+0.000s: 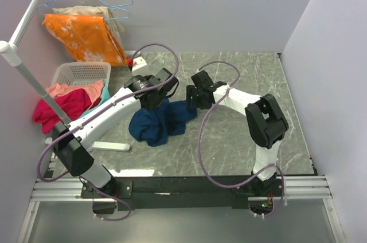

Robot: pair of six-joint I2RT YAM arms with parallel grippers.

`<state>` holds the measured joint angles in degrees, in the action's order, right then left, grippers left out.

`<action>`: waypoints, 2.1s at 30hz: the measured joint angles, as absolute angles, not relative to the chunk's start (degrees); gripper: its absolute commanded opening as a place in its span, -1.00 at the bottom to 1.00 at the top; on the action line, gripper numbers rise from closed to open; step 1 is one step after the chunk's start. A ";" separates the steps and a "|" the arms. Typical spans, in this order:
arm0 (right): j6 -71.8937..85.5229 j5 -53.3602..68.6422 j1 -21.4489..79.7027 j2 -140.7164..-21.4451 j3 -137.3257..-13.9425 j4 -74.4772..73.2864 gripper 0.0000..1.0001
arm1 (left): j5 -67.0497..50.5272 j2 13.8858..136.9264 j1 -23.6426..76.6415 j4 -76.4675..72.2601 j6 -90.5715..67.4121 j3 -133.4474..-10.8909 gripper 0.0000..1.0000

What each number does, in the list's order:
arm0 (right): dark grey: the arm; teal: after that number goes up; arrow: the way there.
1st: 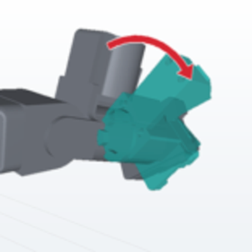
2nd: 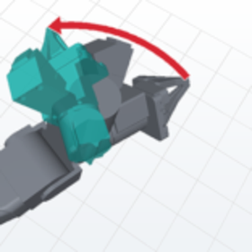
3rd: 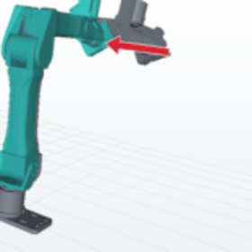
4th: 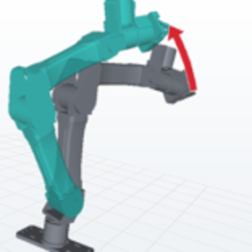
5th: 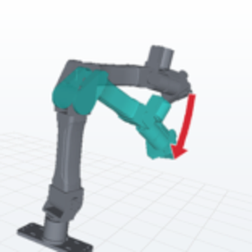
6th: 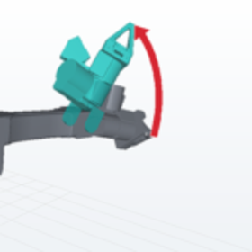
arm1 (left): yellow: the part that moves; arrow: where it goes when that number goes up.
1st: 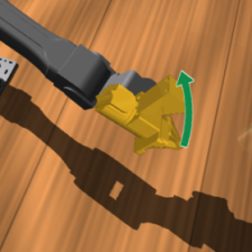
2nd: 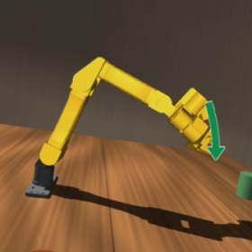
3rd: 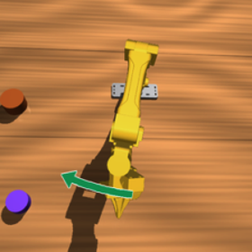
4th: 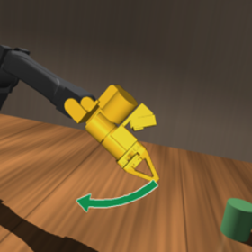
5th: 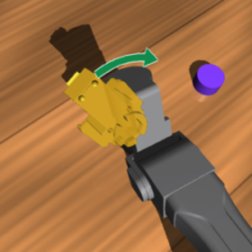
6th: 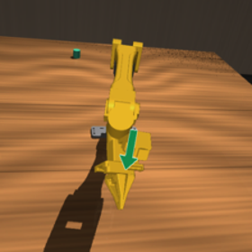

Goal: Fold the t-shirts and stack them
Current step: Flatten the tshirt out

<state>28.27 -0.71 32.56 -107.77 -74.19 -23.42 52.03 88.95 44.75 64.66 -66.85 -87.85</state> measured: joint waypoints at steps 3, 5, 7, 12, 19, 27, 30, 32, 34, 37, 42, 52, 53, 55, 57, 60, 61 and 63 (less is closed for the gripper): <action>27.99 -0.43 32.80 -110.21 -76.51 -23.05 0.34 | 51.66 88.95 44.34 63.88 -66.35 -87.53 -0.98; 27.94 -0.32 32.88 -111.66 -77.47 -22.94 0.32 | 51.46 88.92 44.16 63.57 -65.91 -87.39 -0.98; 27.97 -0.36 32.95 -112.53 -77.97 -23.00 0.23 | 51.22 88.84 43.97 63.31 -65.54 -87.37 -0.98; 27.49 0.08 33.01 -113.06 -78.02 -23.20 -0.78 | 50.83 87.88 43.40 63.00 -65.14 -87.22 -0.98; 28.03 -0.93 33.04 -112.03 -78.00 -24.36 -1.00 | 50.81 87.50 43.05 62.74 -64.66 -87.00 -0.98; 27.79 -10.96 32.75 -98.96 -77.69 -29.54 -1.00 | 51.05 87.53 42.68 62.63 -61.82 -89.47 -0.98; 27.09 -15.07 30.61 -92.29 -78.98 -32.25 -1.00 | 51.79 87.53 41.95 62.08 -59.99 -92.71 -0.98; 26.68 -16.99 28.01 -89.65 -80.01 -33.23 -1.00 | 52.31 87.44 41.12 60.95 -58.59 -94.28 -0.98; 26.50 -18.79 24.08 -86.89 -80.47 -34.26 -1.00 | 52.56 87.20 40.14 60.12 -57.28 -95.09 -0.98; 26.52 -20.58 18.20 -83.57 -80.47 -35.62 -1.00 | 52.58 86.70 38.26 59.05 -55.16 -95.55 -0.98; 26.55 -22.70 11.49 -77.73 -80.82 -36.86 -1.00 | 51.83 84.71 33.50 55.42 -51.20 -95.61 -0.98; 27.20 -23.79 8.71 -68.82 -82.08 -36.69 -1.00 | 51.22 79.66 30.09 49.28 -43.83 -96.23 -0.98; 27.18 -23.97 8.69 -67.92 -82.08 -36.62 -1.00 | 51.16 79.64 30.09 49.19 -43.38 -96.84 -0.98; 27.14 -24.29 8.69 -66.13 -82.13 -36.60 -1.00 | 50.85 79.57 30.09 49.32 -42.50 -98.87 -0.98; 27.11 -24.47 8.67 -64.29 -82.19 -36.51 -1.00 | 50.78 78.89 30.09 49.39 -42.22 -100.64 -0.98; 27.11 -24.56 8.67 -60.86 -82.19 -36.49 -1.00 | 49.87 75.50 30.09 49.56 -41.76 -100.88 -0.98; 27.11 -24.58 8.67 -59.61 -82.19 -36.49 -1.00 | 49.32 73.52 30.09 49.52 -41.28 -100.75 -0.98; 27.11 -24.56 8.69 -57.32 -82.15 -36.51 -1.00 | 48.86 70.57 30.15 49.56 -40.77 -100.68 -0.98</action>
